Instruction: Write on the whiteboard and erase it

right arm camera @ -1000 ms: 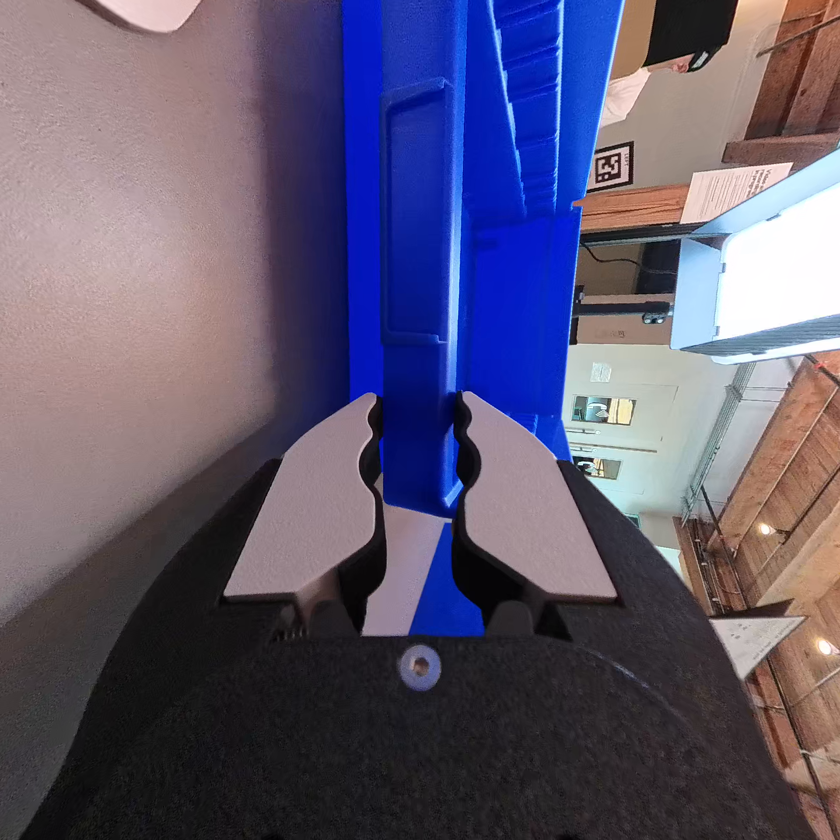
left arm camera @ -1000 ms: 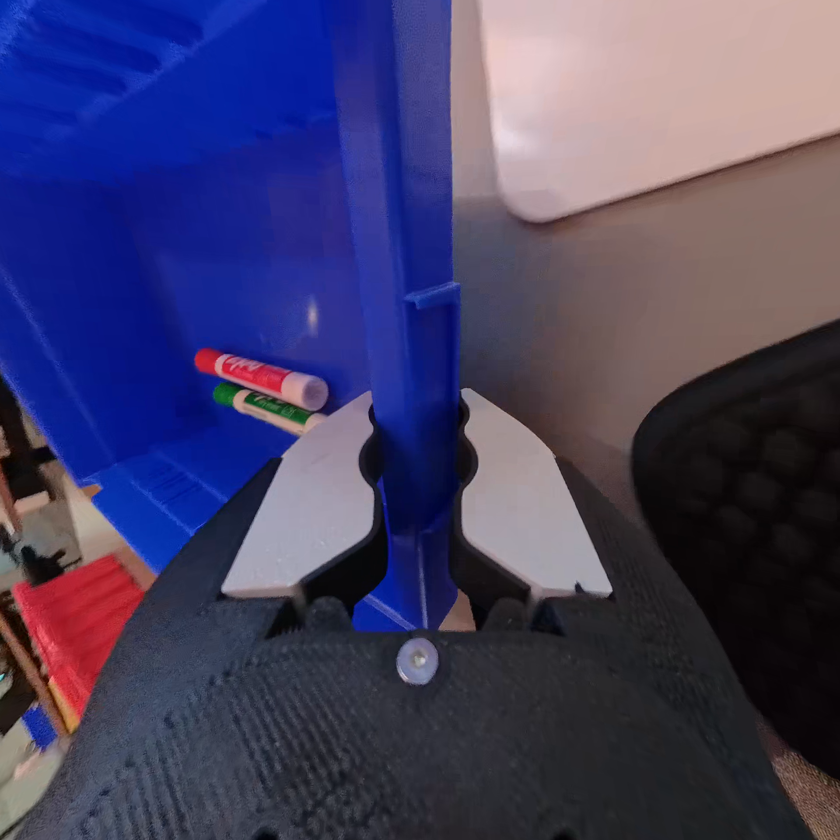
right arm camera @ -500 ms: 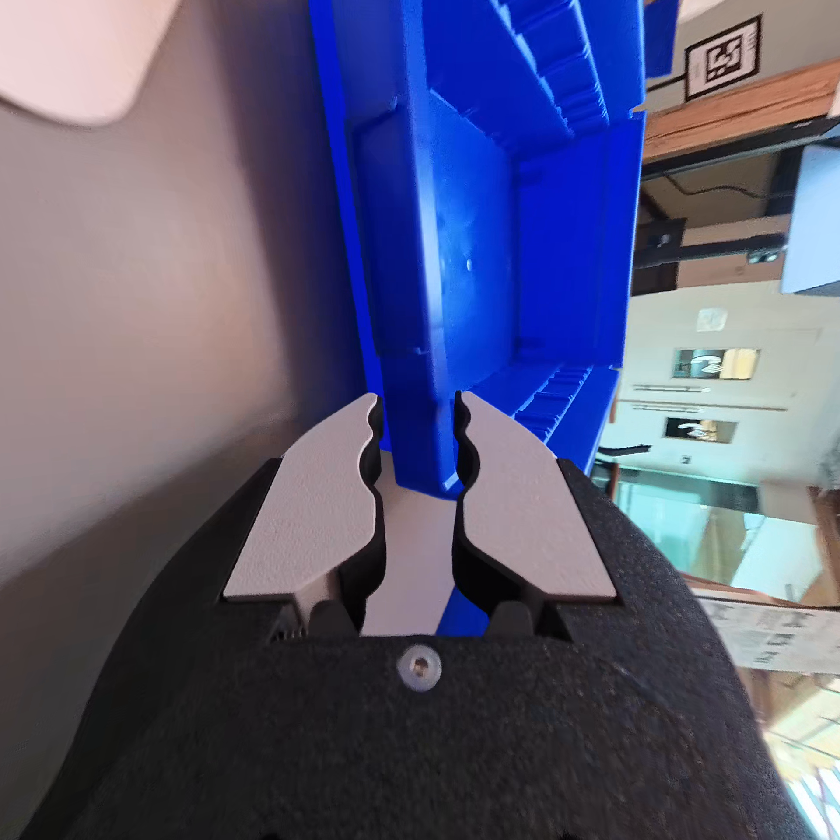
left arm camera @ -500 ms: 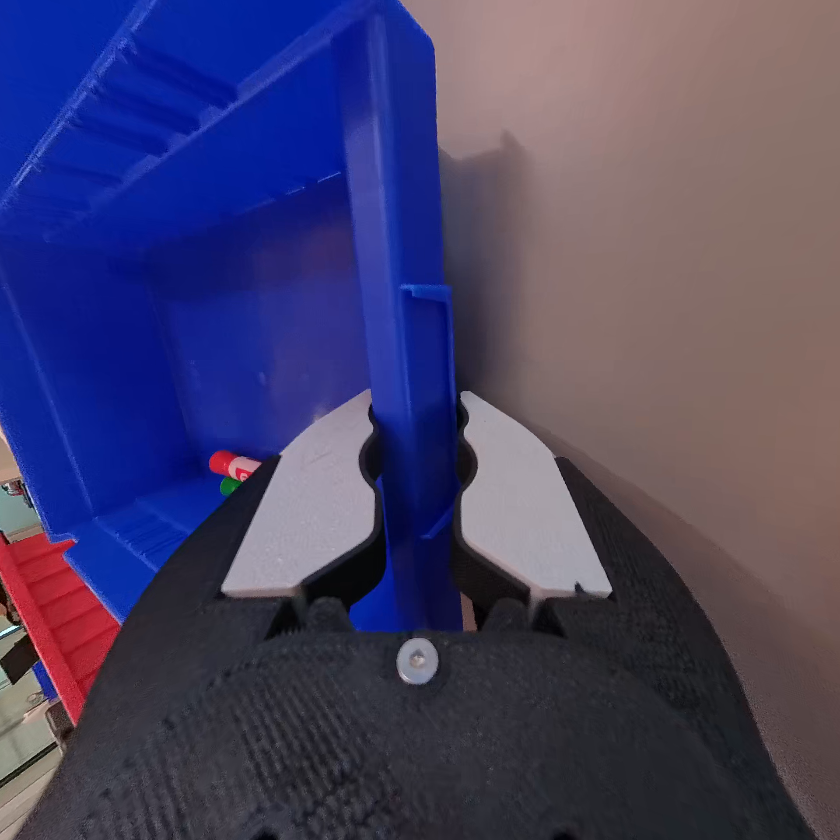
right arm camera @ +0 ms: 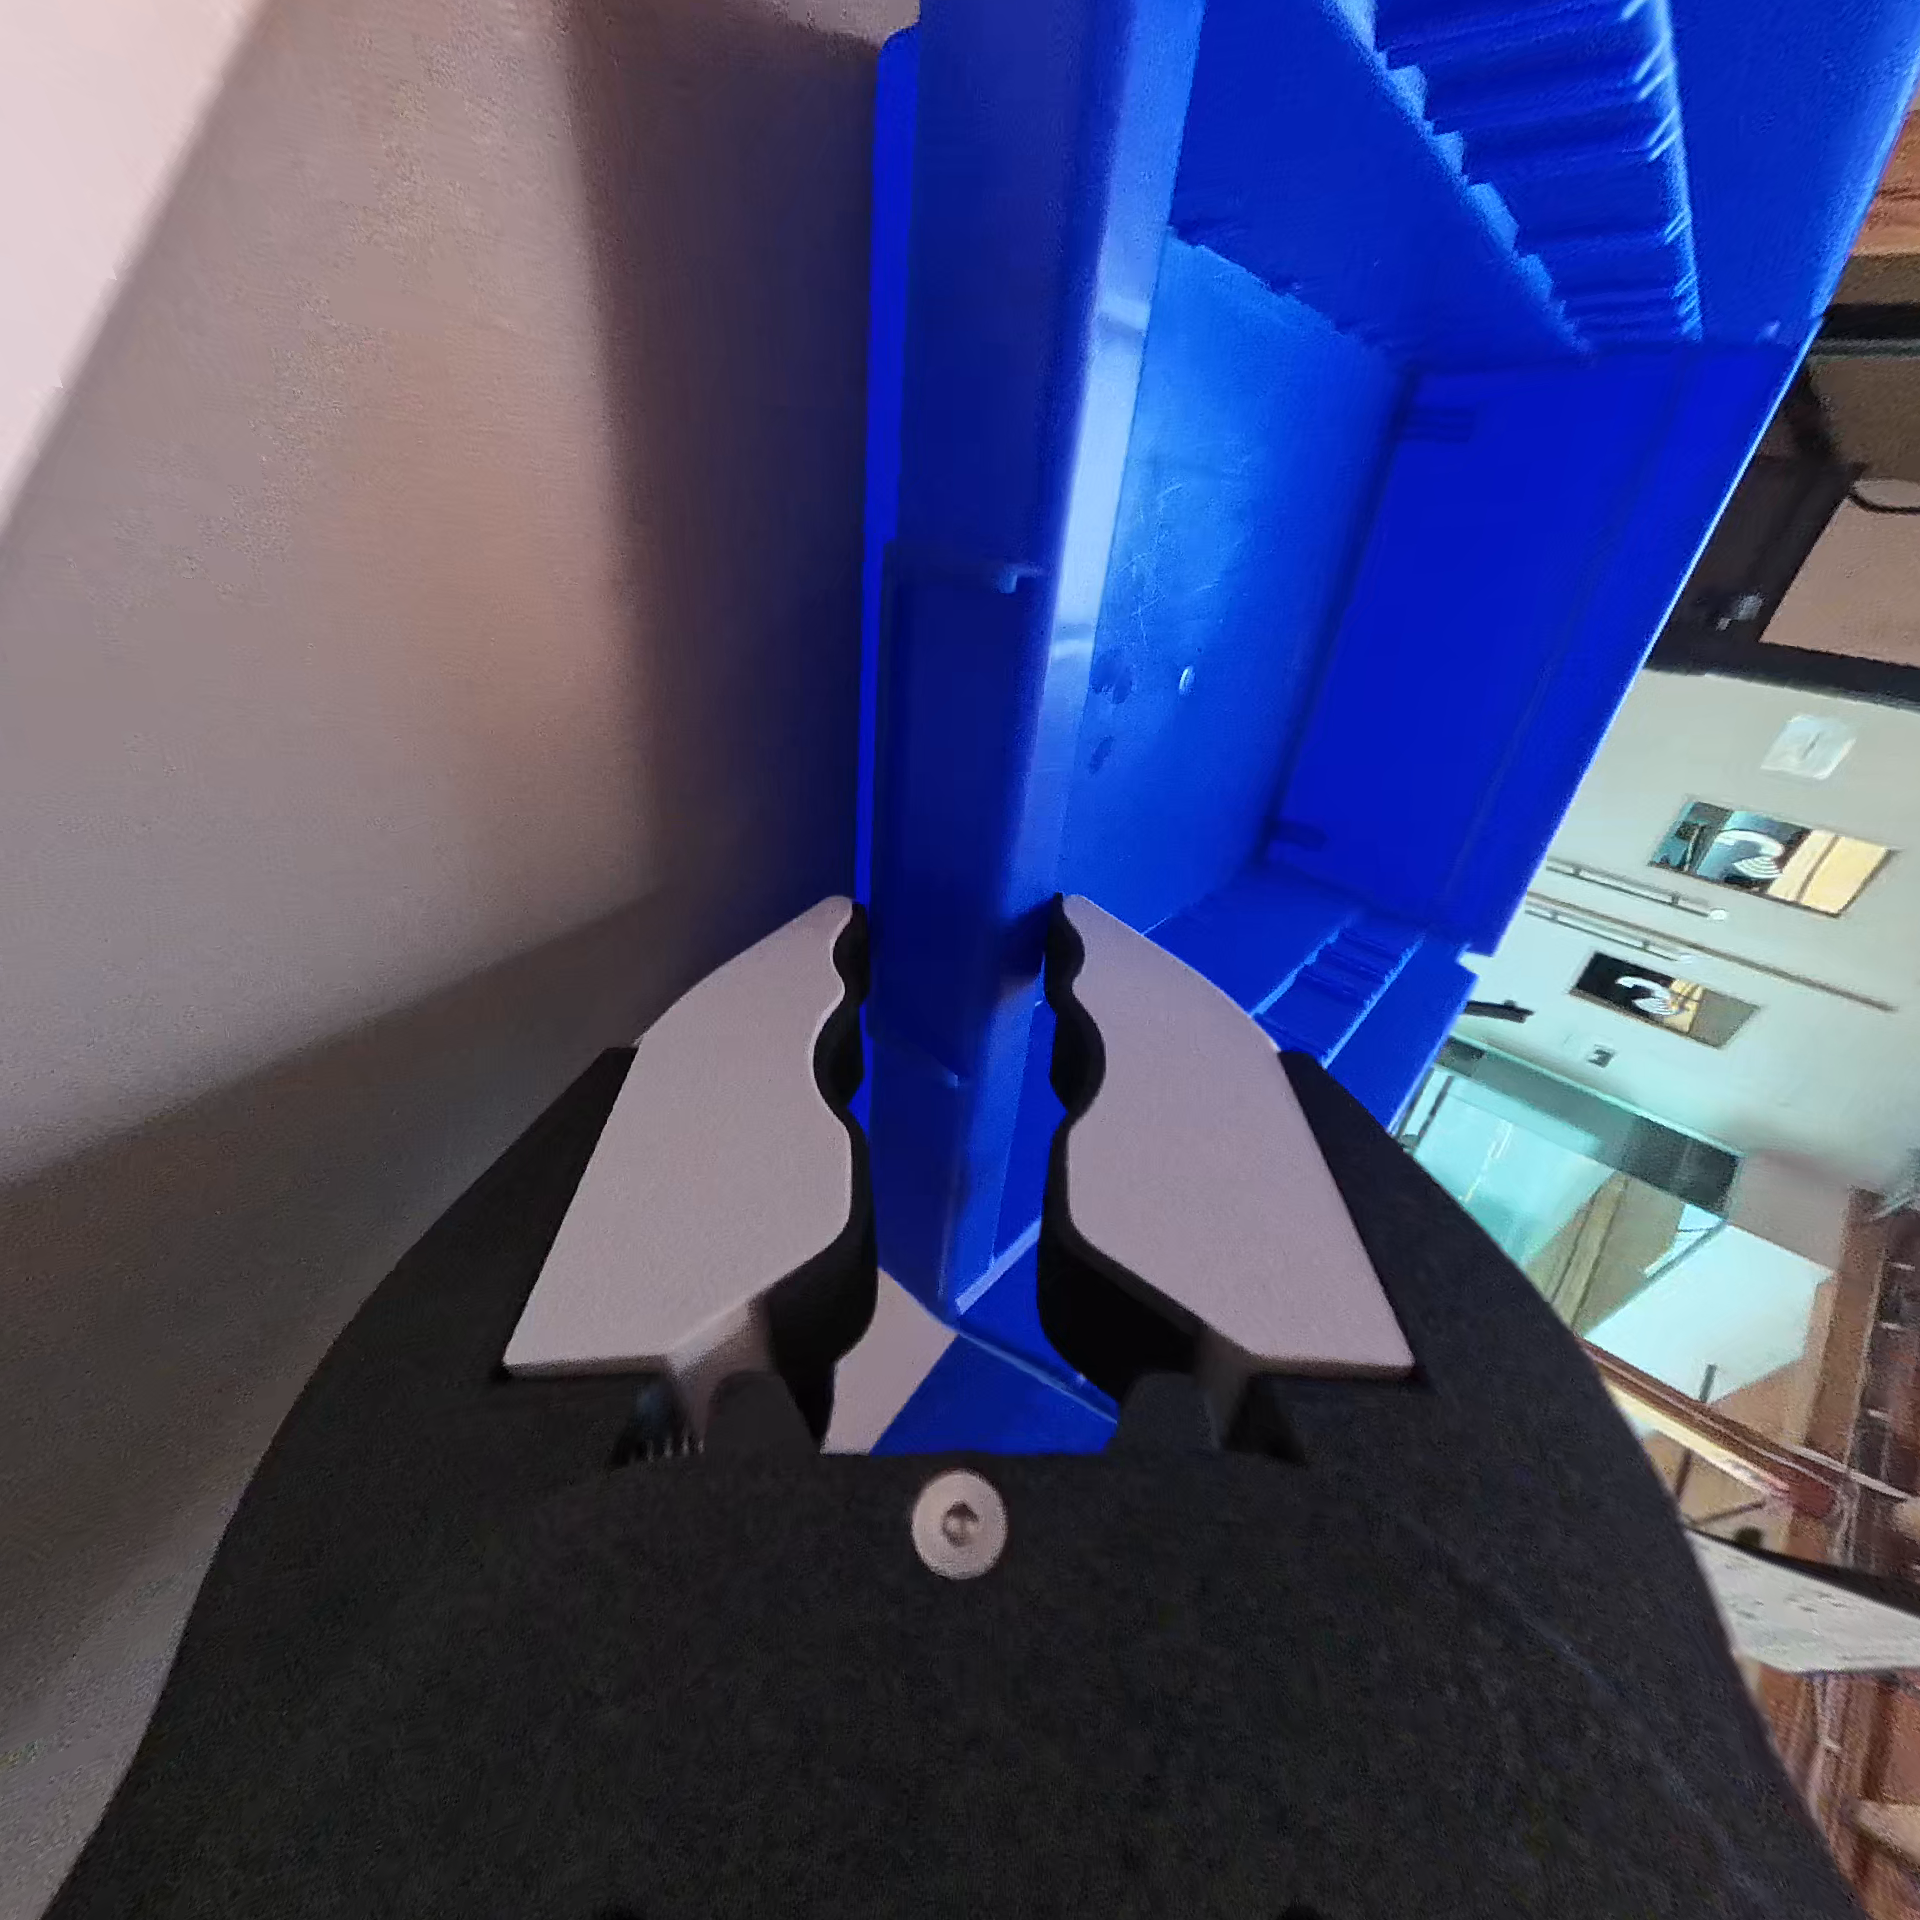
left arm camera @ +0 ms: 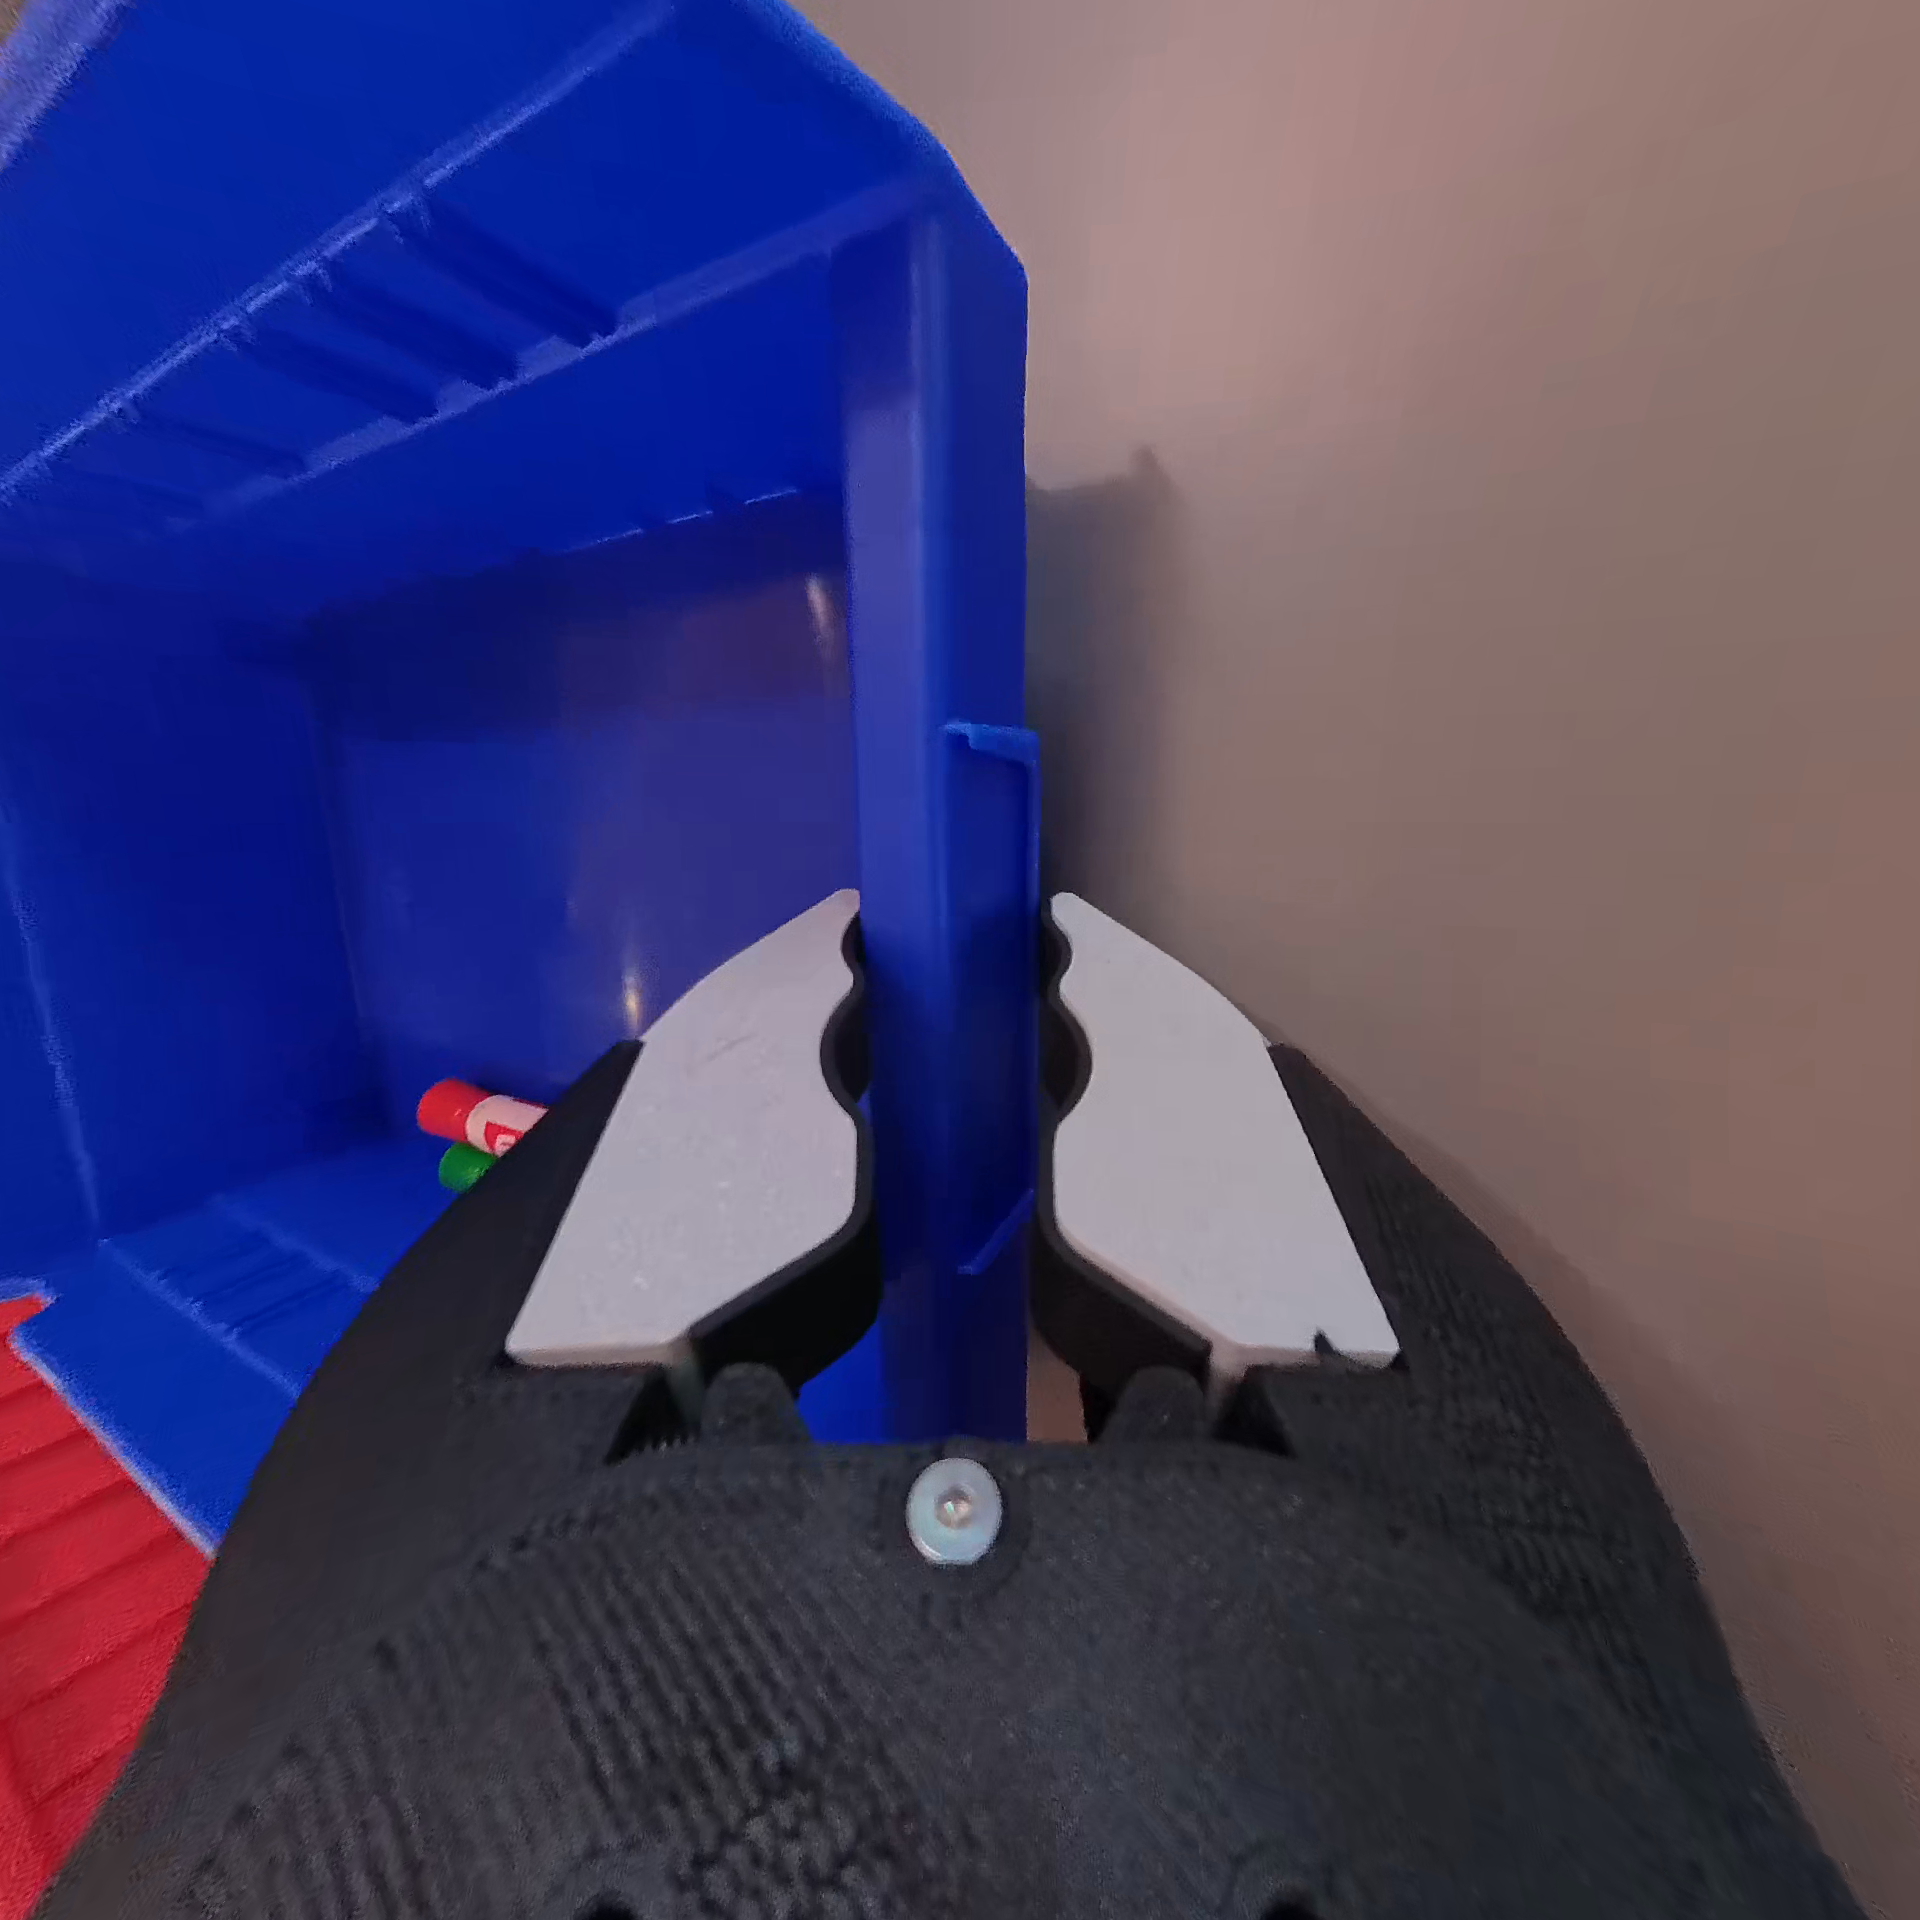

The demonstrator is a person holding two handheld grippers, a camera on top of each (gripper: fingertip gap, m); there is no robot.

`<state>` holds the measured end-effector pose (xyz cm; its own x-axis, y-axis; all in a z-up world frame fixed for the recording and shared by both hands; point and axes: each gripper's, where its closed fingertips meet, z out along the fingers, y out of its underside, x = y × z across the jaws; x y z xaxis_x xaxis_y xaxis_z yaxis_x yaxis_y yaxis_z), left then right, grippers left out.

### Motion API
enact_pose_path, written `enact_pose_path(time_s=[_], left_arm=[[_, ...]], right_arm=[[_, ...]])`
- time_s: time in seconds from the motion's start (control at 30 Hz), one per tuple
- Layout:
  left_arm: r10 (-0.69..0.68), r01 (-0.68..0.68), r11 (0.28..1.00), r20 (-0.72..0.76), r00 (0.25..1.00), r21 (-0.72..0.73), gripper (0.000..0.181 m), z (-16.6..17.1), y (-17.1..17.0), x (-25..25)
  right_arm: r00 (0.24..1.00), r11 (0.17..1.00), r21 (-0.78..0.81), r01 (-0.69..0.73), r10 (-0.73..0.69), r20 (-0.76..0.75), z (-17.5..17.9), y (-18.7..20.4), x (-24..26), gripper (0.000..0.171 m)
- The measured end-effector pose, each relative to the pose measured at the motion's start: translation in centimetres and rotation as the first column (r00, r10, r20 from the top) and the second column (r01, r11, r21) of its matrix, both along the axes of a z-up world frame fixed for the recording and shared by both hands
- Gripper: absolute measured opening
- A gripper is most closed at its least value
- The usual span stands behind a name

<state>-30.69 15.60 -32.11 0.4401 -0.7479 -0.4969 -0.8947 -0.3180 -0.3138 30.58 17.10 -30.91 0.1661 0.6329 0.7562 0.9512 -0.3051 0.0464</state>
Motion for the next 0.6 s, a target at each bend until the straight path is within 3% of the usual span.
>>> enact_pose_path(time_s=[0.2,0.3,0.37,0.43,0.5,0.6], left_arm=[[-0.004,0.004,1.0,0.012,1.0,0.006,0.03,0.0,0.7,0.6],[-0.023,0.023,1.0,0.056,0.998,-0.001,0.041,0.3,0.3,1.1],[-0.029,0.03,1.0,0.198,0.98,-0.005,0.047,1.7,0.0,2.3],[-0.032,0.019,0.999,0.398,0.917,0.037,0.047,4.8,0.2,3.5],[-0.006,-0.058,0.993,0.531,0.848,0.104,0.045,8.6,1.4,3.1],[0.077,-0.199,0.967,0.563,0.823,0.159,0.043,12.5,3.4,0.2]], right_arm=[[1.0,0.997,0.07,0.023,-0.022,-0.006,0.1,2.6,0.9,0.034],[0.991,0.994,0.098,0.053,-0.041,-0.125,1.4,1.7,-1.1,0.04],[0.961,0.988,0.137,0.066,-0.026,-0.274,3.0,0.8,-3.6,0.039],[0.886,0.984,0.165,0.059,0.025,-0.462,4.8,-0.2,-7.0,0.039],[0.756,0.982,0.183,0.037,0.092,-0.648,6.6,-1.0,-10.5,0.04],[0.516,0.978,0.207,0.004,0.175,-0.838,8.7,-2.0,-14.8,0.041]])
